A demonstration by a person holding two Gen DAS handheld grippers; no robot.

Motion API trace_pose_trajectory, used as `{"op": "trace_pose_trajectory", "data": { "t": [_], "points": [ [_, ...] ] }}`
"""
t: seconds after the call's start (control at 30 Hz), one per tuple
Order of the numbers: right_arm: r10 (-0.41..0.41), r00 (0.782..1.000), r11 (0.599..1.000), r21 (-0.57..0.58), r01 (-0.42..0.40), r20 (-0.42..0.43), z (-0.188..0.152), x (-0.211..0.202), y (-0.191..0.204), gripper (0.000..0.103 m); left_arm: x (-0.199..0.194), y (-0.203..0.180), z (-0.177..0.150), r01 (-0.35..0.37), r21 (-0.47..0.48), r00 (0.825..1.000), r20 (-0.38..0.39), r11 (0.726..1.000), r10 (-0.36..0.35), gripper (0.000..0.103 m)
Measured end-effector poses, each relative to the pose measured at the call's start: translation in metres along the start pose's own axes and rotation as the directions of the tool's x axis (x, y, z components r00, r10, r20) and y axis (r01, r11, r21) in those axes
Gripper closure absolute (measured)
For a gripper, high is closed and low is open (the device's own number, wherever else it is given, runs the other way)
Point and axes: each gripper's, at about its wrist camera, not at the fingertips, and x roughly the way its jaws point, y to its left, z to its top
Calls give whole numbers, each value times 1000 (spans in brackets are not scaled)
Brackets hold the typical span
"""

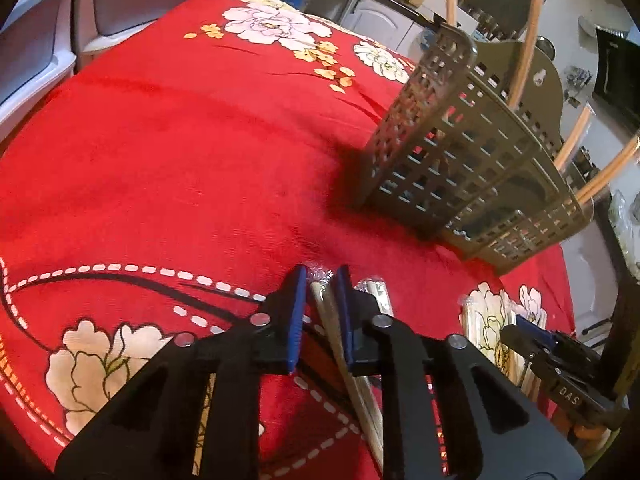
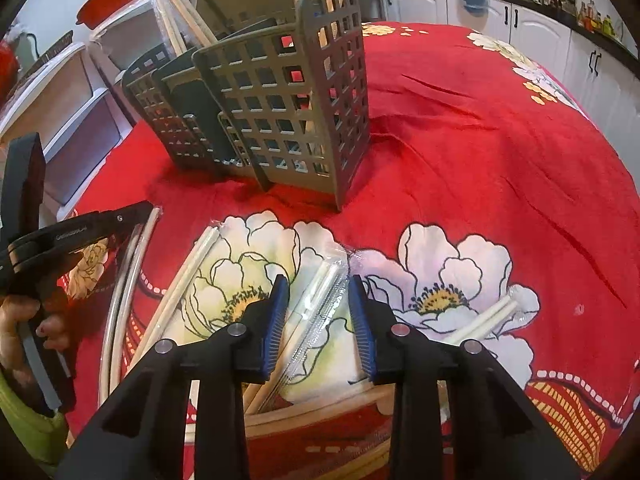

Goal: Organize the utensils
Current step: 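Close the left tool on a chopstick while the right tool grasps another chopstick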

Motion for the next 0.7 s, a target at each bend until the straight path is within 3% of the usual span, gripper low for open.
{"op": "trace_pose_trajectory", "data": {
  "t": [0.3,0.37,0.7],
  "points": [
    [-14,1000,1000,8,14,5,8,6,5,83,-9,19,0,83,-99,997,14,992,-82,98],
    [11,1000,999,42,-11,10,11,6,2,91,-16,20,0,75,-94,997,37,993,-72,98],
    [103,991,993,45,-107,87,28,-16,20,95,-62,18,10,107,-59,984,151,992,-97,98]
  ]
}}
